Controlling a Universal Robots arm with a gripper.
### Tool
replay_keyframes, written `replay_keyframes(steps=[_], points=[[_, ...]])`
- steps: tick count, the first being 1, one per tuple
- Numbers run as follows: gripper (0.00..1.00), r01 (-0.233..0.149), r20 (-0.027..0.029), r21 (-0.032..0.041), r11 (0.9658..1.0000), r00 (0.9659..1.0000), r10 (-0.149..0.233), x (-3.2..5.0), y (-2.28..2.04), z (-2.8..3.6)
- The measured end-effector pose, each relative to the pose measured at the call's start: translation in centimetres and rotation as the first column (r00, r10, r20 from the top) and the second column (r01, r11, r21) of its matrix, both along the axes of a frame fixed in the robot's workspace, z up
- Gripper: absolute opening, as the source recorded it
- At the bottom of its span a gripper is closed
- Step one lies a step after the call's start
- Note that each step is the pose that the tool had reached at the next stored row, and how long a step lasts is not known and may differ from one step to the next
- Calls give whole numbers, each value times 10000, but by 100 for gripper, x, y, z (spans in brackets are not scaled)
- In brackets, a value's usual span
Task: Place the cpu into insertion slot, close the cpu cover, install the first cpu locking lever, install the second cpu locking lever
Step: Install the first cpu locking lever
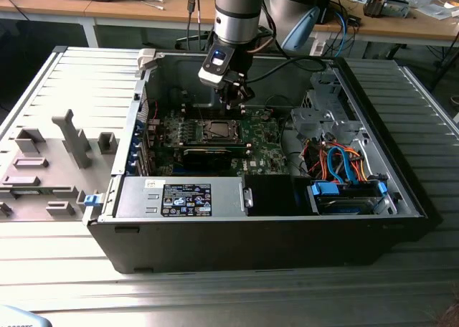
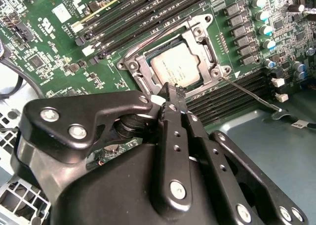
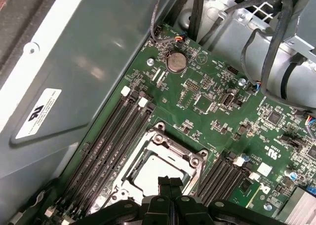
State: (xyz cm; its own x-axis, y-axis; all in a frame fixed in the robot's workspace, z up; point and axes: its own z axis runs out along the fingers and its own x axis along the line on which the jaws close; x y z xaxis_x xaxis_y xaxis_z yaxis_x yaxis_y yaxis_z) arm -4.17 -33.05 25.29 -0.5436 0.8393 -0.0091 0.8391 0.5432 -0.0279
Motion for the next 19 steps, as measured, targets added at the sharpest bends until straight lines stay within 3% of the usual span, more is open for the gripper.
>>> replay_keyframes(steps=[19], points=[[11,-783,0,0,9969,9969,783,0,0,0]])
